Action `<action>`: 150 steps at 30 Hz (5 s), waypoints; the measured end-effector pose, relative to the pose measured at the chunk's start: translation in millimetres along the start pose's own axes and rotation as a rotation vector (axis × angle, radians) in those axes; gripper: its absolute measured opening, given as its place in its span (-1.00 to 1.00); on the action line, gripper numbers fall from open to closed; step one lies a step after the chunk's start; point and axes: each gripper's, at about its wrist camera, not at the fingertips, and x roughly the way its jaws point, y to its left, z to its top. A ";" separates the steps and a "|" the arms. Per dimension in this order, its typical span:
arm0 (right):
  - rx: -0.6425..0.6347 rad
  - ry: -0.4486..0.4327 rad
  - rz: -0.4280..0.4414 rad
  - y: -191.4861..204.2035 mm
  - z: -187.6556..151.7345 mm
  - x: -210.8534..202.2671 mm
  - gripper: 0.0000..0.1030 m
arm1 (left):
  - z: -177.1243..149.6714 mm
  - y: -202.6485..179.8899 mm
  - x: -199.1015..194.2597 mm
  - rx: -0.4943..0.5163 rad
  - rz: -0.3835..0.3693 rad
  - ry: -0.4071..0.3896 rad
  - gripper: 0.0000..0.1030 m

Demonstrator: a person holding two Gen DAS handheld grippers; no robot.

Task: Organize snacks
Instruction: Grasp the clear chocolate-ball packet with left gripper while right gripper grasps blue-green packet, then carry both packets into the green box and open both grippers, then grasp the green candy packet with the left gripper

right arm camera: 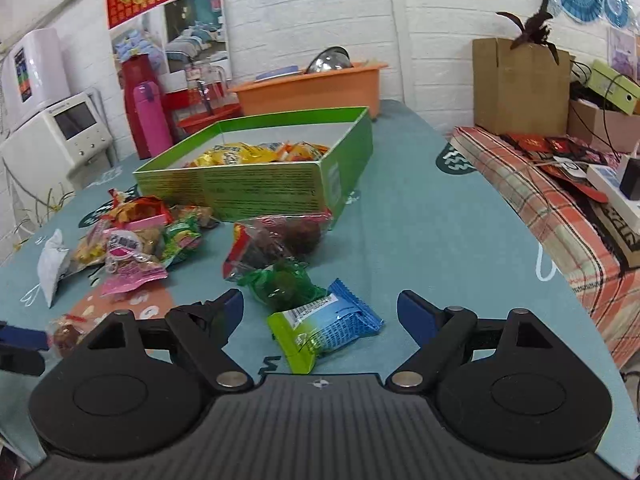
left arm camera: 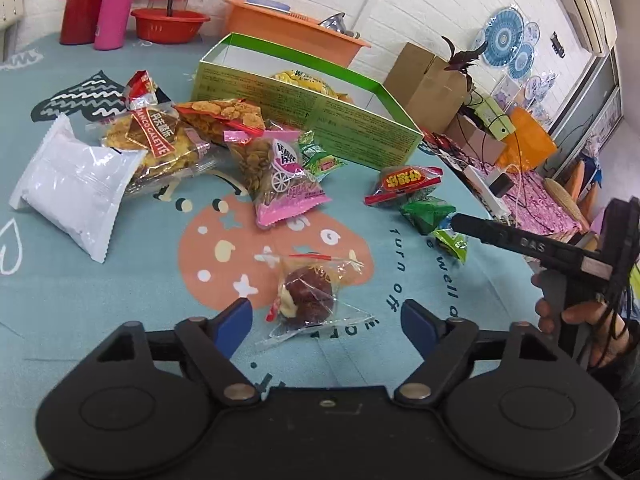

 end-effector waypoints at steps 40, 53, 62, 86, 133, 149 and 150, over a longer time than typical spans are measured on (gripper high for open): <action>-0.288 0.032 0.212 75.1 -30.3 -19.6 0.28 | 19.0 -12.2 23.8 0.022 -0.058 -0.025 0.16; -0.299 -0.195 0.138 68.4 43.0 -30.3 0.29 | 105.7 -44.6 15.5 0.074 -0.148 -0.197 0.18; -0.269 -0.254 0.057 47.4 82.2 5.2 0.30 | 162.8 -49.6 56.8 0.038 -0.172 -0.229 0.19; -0.316 -0.219 -0.047 33.5 85.0 73.6 1.00 | 182.7 -27.2 117.9 0.004 -0.098 -0.211 1.00; -0.299 0.016 0.074 51.7 -40.1 -21.7 0.33 | 64.2 -58.0 74.4 0.072 -0.164 -0.058 1.00; -0.278 0.007 0.081 44.1 -43.7 -21.4 0.60 | 47.3 -80.1 104.3 0.089 -0.293 0.123 1.00; -0.278 0.008 0.074 43.1 -44.5 -23.2 0.65 | 45.3 -82.7 106.3 0.101 -0.303 0.136 0.87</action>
